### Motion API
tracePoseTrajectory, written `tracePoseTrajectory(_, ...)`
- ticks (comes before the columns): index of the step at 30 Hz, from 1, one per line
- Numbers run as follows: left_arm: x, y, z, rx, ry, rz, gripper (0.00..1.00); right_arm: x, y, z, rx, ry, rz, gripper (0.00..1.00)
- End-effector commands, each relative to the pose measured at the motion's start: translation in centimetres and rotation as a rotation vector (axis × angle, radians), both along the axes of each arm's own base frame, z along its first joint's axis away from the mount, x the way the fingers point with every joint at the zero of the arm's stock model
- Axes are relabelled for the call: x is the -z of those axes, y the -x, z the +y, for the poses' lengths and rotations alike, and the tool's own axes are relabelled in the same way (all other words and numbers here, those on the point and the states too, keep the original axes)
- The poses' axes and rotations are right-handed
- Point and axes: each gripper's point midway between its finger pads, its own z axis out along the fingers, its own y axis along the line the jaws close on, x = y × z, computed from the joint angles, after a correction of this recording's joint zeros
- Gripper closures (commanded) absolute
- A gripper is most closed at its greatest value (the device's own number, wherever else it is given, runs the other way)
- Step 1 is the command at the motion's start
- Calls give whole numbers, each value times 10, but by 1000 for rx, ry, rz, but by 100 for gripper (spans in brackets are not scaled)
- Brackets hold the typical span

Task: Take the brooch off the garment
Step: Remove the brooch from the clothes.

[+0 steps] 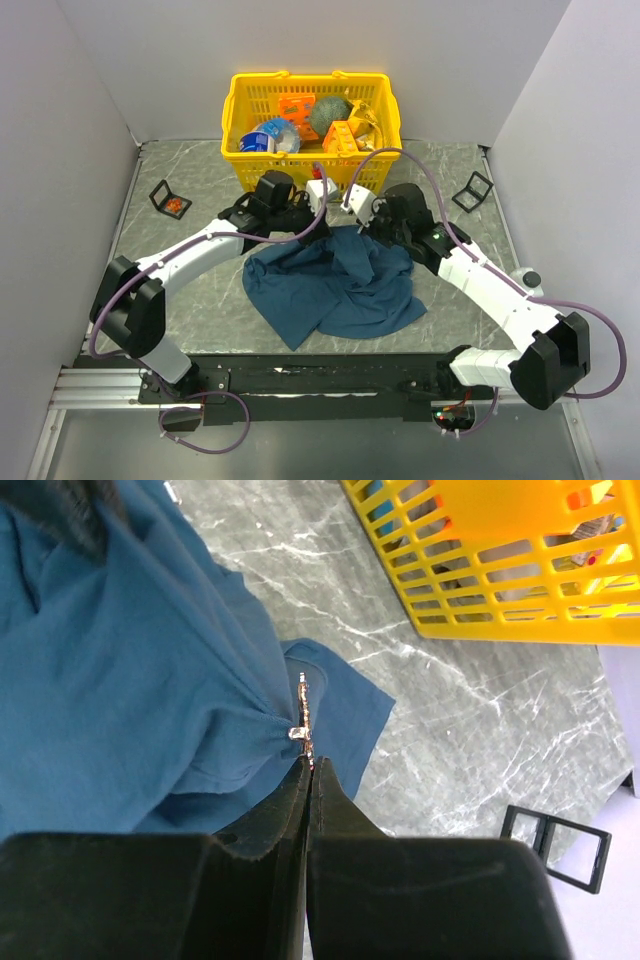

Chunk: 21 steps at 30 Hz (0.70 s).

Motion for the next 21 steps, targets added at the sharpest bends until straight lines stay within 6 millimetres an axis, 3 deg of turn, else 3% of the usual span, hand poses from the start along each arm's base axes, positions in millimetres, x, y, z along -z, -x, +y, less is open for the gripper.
tracePoseTrajectory(1, -25, -18, 17, -92, -1, -64, 99, 9, 5, -34, 94, 143, 23, 100)
tracePoseTrajectory(10, -17, -30, 20, -141, -33, -65, 99, 3, 27, -31, 46, 143, 115, 100)
tracePoseTrajectory(17, -11, -36, 20, -153, -49, -69, 99, 9, 73, -29, -71, 185, 371, 100)
tracePoseTrajectory(19, -14, -34, 19, -142, -43, -75, 93, 10, 91, -28, -111, 187, 460, 100)
tracePoseTrajectory(20, -14, -33, 19, -138, -40, -74, 79, 10, 96, -27, -126, 181, 488, 100)
tracePoseTrajectory(21, -16, -32, 18, -133, -34, -77, 75, 9, 100, -25, -137, 176, 506, 100)
